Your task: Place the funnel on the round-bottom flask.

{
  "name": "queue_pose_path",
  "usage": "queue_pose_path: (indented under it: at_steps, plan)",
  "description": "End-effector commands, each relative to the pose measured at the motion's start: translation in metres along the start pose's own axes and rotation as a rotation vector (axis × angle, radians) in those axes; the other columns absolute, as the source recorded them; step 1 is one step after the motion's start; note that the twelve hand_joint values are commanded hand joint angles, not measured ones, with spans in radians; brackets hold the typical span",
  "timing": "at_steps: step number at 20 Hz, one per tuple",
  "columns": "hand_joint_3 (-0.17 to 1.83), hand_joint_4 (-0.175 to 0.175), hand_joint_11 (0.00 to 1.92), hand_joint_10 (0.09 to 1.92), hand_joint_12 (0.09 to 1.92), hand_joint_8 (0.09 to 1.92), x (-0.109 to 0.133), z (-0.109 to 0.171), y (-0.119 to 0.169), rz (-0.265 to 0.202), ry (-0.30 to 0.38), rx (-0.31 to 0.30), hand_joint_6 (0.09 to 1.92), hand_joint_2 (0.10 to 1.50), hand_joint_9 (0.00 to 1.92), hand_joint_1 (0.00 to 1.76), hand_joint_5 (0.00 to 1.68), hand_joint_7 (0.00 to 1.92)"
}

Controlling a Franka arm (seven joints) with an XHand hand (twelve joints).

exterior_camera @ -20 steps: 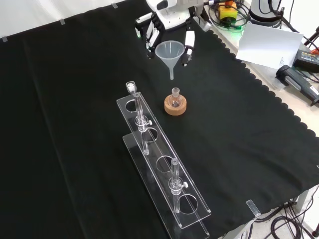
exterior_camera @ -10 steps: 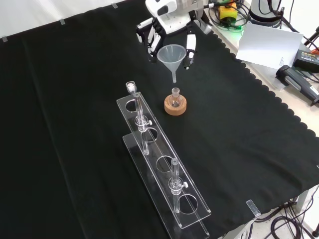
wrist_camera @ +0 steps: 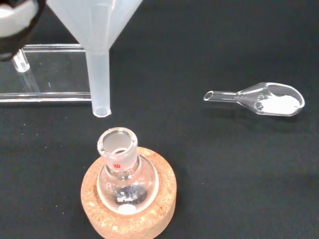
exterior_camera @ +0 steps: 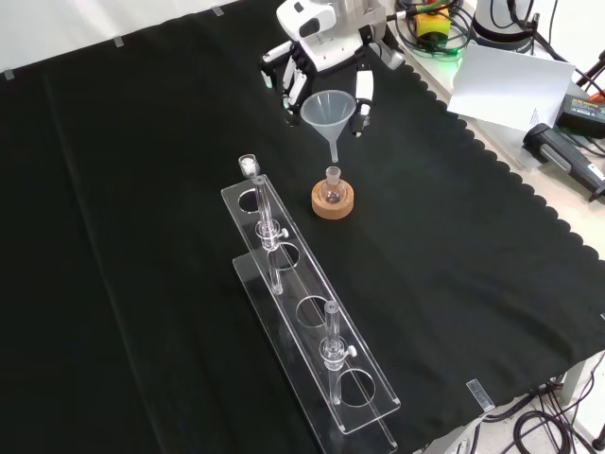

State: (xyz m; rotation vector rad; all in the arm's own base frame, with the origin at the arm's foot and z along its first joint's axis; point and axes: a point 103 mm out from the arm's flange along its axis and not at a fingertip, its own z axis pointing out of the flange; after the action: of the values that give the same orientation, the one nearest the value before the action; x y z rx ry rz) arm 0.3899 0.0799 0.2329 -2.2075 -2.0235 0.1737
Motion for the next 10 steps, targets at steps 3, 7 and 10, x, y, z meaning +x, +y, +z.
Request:
queue_pose_path:
  at_steps: [3, 7, 10]
  plan:
    - [0.62, 0.175, 0.00, 0.26, 1.46, 0.28, 0.0040, 0.0044, 0.0016, -0.014, -0.017, 0.012, 0.44, 0.54, 0.97, 0.86, 1.19, 1.38]
    - [0.62, 0.175, 0.00, 0.26, 1.46, 0.28, 0.0058, 0.0080, 0.0010, -0.024, -0.036, 0.021, 0.43, 0.54, 0.97, 0.86, 1.19, 1.38]
    - [0.63, 0.175, 0.00, 0.26, 1.46, 0.27, 0.0057, 0.0096, 0.0005, -0.026, -0.046, 0.028, 0.43, 0.54, 0.97, 0.86, 1.19, 1.38]
